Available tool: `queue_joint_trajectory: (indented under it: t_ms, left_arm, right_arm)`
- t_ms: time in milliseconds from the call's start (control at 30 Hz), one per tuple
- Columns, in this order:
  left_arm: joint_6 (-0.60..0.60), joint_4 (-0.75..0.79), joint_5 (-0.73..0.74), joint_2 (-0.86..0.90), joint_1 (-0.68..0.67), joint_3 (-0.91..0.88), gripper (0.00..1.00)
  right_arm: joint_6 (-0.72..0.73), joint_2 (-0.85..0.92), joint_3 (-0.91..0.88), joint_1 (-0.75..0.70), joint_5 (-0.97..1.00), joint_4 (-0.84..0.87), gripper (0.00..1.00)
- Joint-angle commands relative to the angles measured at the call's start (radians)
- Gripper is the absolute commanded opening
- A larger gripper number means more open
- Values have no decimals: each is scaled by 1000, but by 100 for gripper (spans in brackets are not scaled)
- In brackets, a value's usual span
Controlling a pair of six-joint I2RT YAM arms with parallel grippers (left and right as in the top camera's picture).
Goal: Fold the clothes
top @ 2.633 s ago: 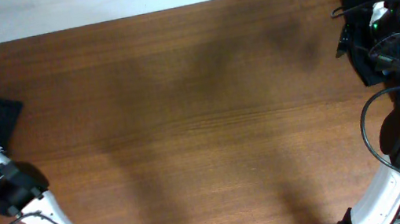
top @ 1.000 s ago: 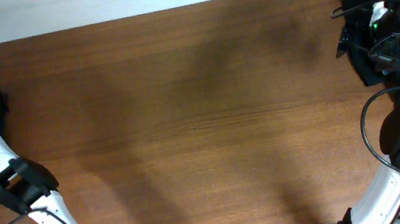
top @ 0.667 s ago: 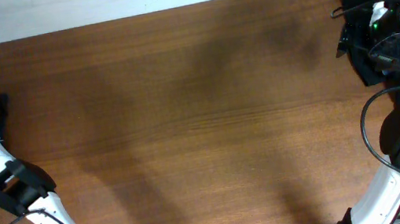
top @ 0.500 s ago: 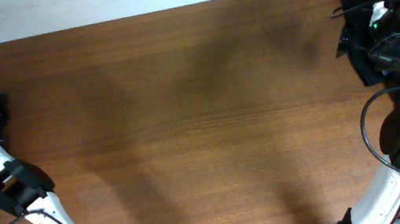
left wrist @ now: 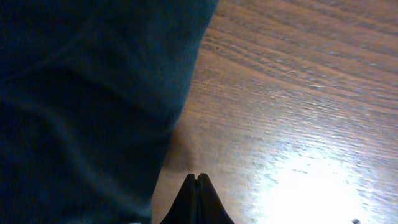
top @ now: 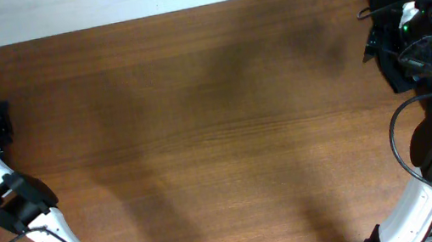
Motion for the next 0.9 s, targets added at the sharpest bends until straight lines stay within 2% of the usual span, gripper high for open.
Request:
queue_joint_trajectory:
  t_ms: [0,400,533,700,867]
  left_arm:
    - [27,23,-2,-40,8,-64,1]
    - [28,106,-153,-37,42,-156,0]
    - [51,134,-131,-37,87,-156,1]
    - [127,150,-19,-37,136,-156,2]
    - [132,167,59,-37,164,-156,2]
  right_arm:
    - [8,-10,12,-2,8,0,98]
    - [7,-10,12,-2,8,0,99]
    - [7,-10,12,-2,8,0,99]
    - [8,-10,12,-2,8,0,99]
    - [7,-10,12,-2,8,0,99]
